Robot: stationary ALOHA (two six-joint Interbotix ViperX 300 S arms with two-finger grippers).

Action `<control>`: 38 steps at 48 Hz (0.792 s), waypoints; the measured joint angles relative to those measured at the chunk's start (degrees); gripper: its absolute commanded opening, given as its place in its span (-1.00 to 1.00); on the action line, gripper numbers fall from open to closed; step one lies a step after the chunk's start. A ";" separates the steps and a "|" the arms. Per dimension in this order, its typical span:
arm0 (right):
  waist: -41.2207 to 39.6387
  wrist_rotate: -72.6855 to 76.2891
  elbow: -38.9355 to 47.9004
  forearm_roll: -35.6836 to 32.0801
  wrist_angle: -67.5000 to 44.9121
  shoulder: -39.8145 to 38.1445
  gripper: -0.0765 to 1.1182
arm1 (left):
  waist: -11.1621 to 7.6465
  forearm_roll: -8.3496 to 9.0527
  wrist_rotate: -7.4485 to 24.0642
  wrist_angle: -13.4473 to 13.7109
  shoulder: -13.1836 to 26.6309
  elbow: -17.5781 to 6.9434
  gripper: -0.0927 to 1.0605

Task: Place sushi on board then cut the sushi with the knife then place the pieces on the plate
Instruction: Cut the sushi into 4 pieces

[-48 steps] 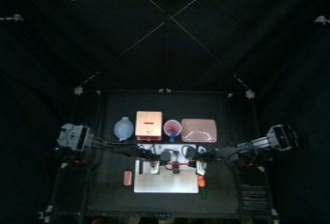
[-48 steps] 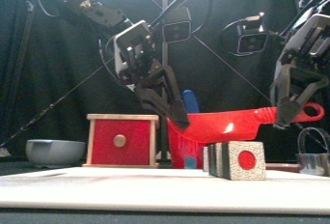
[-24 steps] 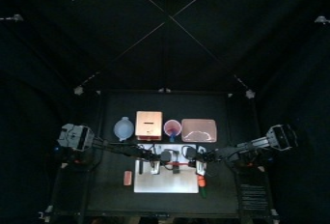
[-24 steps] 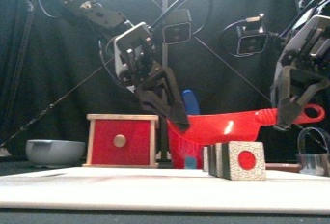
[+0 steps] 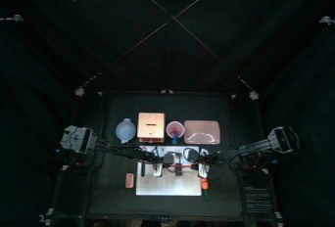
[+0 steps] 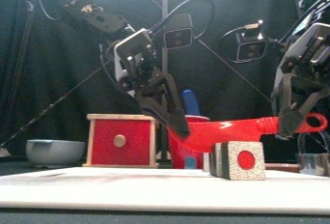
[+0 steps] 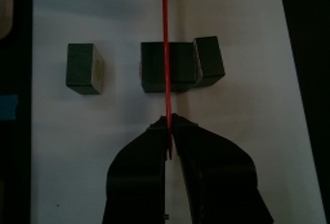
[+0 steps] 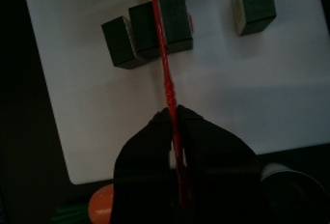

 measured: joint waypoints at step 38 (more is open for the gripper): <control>3.08 -0.09 -1.58 4.66 -1.23 5.45 -0.31 | -1.49 -4.31 -0.09 0.00 2.55 0.00 0.01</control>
